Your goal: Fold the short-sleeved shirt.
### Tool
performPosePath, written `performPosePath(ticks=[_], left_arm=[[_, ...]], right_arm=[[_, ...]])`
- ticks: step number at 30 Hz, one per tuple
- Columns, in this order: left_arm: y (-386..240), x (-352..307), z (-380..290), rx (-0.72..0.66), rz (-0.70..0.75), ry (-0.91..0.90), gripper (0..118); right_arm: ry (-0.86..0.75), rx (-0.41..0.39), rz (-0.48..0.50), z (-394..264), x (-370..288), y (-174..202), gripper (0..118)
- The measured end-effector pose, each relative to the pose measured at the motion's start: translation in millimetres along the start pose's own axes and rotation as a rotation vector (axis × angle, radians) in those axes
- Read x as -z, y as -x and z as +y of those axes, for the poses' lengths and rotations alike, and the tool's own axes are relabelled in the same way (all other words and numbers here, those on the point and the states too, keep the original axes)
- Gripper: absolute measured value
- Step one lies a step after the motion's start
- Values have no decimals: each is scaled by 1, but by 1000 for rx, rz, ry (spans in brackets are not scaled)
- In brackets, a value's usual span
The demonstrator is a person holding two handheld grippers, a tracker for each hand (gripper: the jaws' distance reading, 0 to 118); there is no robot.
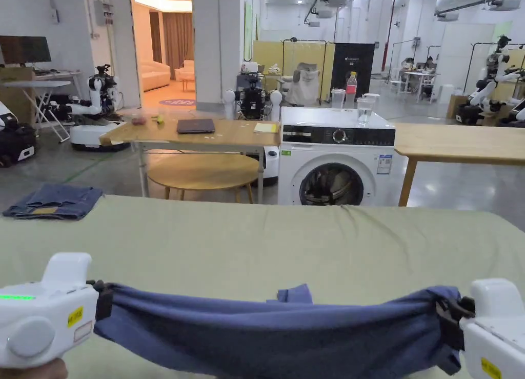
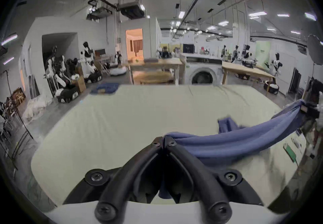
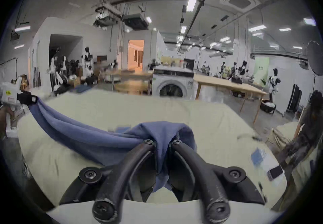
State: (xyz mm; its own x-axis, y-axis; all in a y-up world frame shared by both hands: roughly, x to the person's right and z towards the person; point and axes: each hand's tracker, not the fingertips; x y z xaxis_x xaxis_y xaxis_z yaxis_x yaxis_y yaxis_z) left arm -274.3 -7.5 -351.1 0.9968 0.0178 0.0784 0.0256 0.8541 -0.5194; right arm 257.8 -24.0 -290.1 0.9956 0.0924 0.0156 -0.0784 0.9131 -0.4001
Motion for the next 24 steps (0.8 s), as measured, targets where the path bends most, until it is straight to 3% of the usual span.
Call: performPosePath(ticks=[4,8,9,10,11,12,14,19,20,21,22,23,24], left_arm=[[5,-10,-99,-54,1,167,0],[12,-7,-148,-175,-5,270,0],[10,-10,-149,-154,1,263,15],[14,-9,-150,-117,29,273,61],[10,-16,-144,-75,36,250,94],[1,-27,-134,-40,17,183,109],[-19,-43,-108,44,-19,56,111],[-75,-50,-43,131,-57,-115,111],[-82,-47,-34,120,-54,-139,110],[-86,-45,-29,115,-53,-130,104],[-90,-44,-31,107,-55,-130,70],[-92,-43,-29,91,-70,-129,17],[-92,-41,-28,78,-98,-109,0]], right_arm=[[193,-18,0,-102,-11,13,8],[302,-15,-8,-148,-15,18,12],[307,-14,-8,-146,-17,17,25],[305,-14,-9,-141,-21,17,59],[299,-12,-8,-134,-27,16,87],[254,0,17,-119,-36,18,105],[148,21,50,-89,-47,25,111],[-75,64,74,-11,-50,65,110],[-105,79,64,-2,-48,74,106],[-112,80,67,5,-47,80,92],[-120,82,79,10,-47,85,42],[-137,87,79,13,-48,90,0],[-150,82,70,14,-48,95,0]])
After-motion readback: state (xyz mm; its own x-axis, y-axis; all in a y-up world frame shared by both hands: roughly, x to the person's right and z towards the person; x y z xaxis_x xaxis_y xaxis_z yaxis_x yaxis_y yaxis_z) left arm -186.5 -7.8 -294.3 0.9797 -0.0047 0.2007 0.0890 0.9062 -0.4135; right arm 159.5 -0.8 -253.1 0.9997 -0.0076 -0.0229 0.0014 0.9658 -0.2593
